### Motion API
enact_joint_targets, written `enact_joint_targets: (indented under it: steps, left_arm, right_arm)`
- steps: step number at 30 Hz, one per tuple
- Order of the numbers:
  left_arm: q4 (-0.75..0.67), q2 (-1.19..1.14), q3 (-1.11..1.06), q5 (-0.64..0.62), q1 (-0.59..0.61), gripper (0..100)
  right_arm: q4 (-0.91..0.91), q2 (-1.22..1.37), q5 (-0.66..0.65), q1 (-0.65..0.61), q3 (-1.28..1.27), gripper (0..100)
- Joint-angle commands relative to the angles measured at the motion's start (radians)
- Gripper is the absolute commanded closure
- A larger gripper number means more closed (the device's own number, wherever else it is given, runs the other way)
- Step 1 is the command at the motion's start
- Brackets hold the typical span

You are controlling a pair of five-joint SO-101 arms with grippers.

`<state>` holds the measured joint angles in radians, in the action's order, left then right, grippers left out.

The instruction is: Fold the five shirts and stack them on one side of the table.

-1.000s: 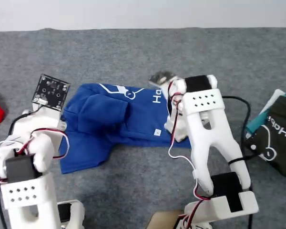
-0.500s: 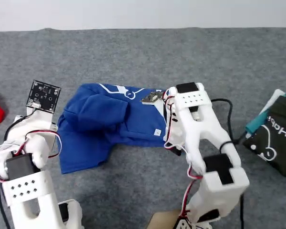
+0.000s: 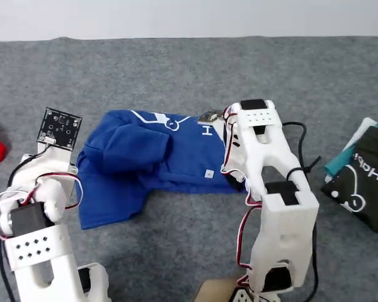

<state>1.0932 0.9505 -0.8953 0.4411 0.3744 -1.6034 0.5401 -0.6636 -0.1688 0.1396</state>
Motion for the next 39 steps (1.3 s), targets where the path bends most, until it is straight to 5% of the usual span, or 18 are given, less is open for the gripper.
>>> enact_joint_targets:
  steps: [1, 6, 12, 31, 39]
  left_arm:
    - [-0.020, -0.003, 0.005, 0.009, 0.002, 94]
    - [-0.020, -0.002, -0.024, 0.009, -0.046, 94]
    - [-0.020, 0.002, -0.024, 0.009, -0.074, 94]
    - [-0.021, 0.005, 0.067, 0.005, -0.071, 94]
    - [-0.147, -0.041, 0.133, -0.133, -0.161, 94]
  right_arm:
    - [0.007, -0.004, -0.009, 0.008, 0.048, 77.1]
    - [0.008, -0.001, -0.009, 0.007, 0.048, 78.6]
    - [-0.001, -0.010, -0.011, 0.013, 0.048, 93.7]
    - [-0.025, -0.113, -0.009, 0.015, 0.049, 98.7]
    - [-0.079, -0.134, -0.005, 0.016, 0.049, 98.7]
